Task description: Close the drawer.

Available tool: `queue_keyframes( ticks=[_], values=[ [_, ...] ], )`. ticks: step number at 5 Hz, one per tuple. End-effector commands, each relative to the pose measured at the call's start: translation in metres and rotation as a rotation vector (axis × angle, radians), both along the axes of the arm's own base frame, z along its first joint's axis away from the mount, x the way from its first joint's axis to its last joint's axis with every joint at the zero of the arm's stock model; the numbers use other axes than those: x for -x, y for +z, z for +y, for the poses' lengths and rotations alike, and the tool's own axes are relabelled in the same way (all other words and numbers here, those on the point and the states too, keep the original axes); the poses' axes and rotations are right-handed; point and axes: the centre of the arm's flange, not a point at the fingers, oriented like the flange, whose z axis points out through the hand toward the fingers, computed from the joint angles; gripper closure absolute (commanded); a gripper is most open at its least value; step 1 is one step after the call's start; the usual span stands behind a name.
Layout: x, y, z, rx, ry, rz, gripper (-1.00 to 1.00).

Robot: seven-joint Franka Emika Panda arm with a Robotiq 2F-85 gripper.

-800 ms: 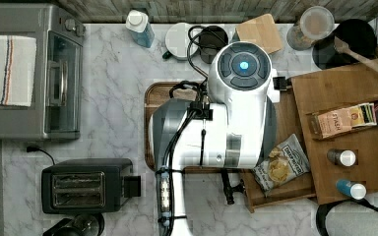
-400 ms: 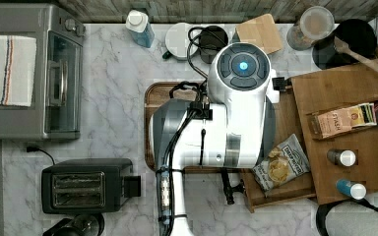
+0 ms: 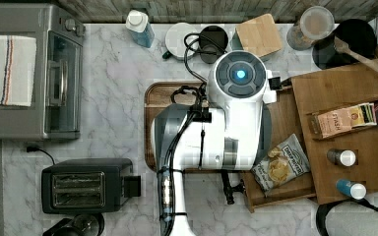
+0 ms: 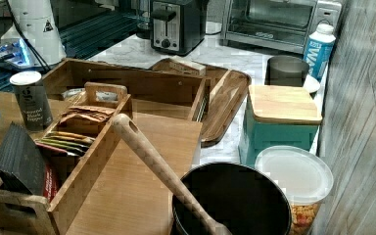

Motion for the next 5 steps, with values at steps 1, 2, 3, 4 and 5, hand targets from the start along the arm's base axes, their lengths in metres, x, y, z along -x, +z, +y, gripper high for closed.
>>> queue_keyframes(
  ticks=[1, 2, 3, 4, 5],
  values=[
    [0.048, -0.023, 0.121, 0.024, 0.335, -0.038, 1.0],
    [0.06, -0.034, 0.133, 0.035, 0.483, -0.066, 1.0],
    [0.074, -0.053, 0.128, 0.069, 0.618, -0.042, 1.0],
    [0.088, -0.08, 0.112, 0.067, 0.732, -0.027, 1.0],
    [0.105, -0.112, 0.104, 0.117, 0.806, -0.012, 1.0]
  ],
)
